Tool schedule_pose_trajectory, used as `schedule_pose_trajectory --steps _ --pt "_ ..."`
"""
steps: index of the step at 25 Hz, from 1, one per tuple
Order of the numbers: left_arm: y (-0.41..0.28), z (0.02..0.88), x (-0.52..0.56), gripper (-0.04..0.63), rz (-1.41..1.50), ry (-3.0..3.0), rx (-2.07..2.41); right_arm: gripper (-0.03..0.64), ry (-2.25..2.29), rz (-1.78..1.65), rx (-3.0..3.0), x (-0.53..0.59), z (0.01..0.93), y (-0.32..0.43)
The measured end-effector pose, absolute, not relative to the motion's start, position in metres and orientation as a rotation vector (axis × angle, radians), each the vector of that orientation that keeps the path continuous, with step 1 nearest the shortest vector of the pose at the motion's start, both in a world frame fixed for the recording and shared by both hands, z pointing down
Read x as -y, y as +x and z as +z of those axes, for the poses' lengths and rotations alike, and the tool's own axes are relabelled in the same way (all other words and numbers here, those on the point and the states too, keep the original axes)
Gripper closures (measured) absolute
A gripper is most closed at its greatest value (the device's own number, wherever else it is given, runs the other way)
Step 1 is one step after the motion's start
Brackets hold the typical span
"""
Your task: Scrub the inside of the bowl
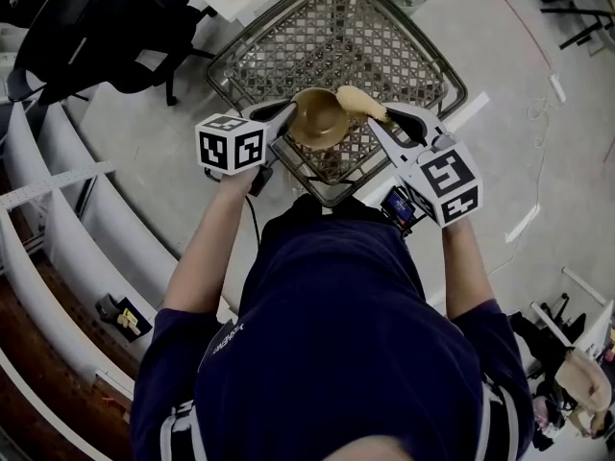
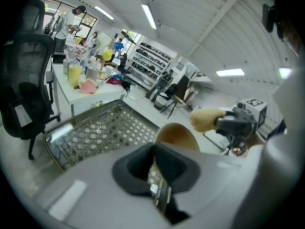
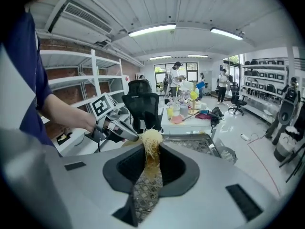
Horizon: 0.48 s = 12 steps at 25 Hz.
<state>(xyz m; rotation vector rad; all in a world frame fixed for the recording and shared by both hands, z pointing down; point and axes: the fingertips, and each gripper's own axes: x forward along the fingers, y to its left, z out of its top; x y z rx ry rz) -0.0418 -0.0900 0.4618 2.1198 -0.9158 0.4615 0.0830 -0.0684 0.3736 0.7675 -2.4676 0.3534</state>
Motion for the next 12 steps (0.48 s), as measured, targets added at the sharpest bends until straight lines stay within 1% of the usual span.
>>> schedule_pose_trajectory --steps 12 --pt "-0.047 0.484 0.086 0.583 0.477 2.063 0.929 0.549 0.816 0.520 2.456 0.070 0.396 0.102"
